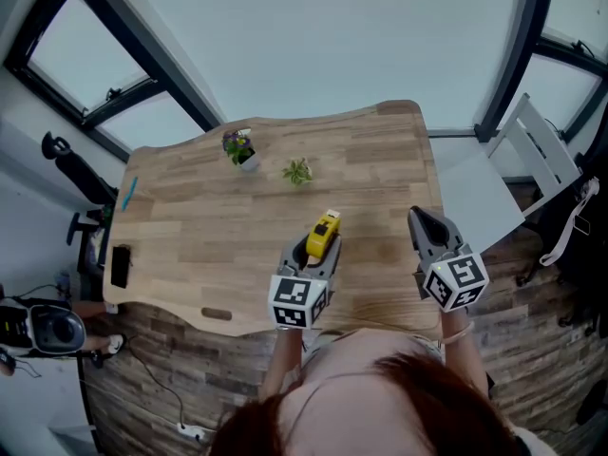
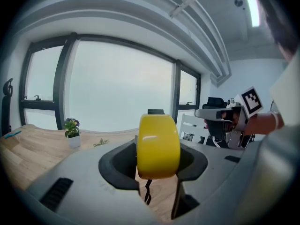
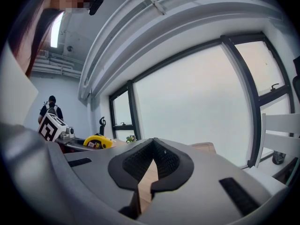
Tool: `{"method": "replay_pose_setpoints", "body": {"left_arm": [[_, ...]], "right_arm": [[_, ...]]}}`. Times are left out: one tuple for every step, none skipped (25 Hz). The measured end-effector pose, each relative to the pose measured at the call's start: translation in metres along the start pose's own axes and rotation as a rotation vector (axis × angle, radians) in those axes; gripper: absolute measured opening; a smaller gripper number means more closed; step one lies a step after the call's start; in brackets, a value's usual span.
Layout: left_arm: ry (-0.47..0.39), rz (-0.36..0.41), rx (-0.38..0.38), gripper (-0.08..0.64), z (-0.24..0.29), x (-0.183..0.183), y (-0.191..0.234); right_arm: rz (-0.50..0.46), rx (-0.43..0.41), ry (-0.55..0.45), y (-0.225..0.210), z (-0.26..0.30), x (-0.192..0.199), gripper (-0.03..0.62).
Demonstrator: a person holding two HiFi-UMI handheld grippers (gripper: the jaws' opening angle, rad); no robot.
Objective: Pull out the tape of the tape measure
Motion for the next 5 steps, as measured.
{"method": "replay_pose_setpoints", "body": {"left_arm": [[0.002,0.000,0.002,0.169,0.0004,-0.0001,-0.0005],[0.003,0.000,0.004,0.169,0.0007,-0.0002,-0.0007],[0.005,-0.001,0.005,0.169,0.0008,-0.0002,-0.0007],[0.006,-0.002,0.006,0.169,0.0009,0.0000,-0.0006],[0.009,-0.002,0.007,0.169,0.0010,0.0002,-0.0004]], "right_arm": [[0.001,-0.001,0.000,-0.0001,0.0001,-0.0002,-0.002],[0.001,-0.002,0.000,0.0000,0.0001,-0.0002,-0.002],[0.002,-0.003,0.001,0.0002,0.0003,-0.0002,-0.002],[0.002,-0.004,0.001,0.0005,0.0005,0.0000,-0.002],[0.003,-0.005,0.002,0.0009,0.0008,0.0002,-0.002]]}}
Point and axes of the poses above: the fingertips, and each gripper's own axes: z forward along the fingers, y to its left, x out of its underside, the point moved 7 cm from there along -z, backward along the fingers
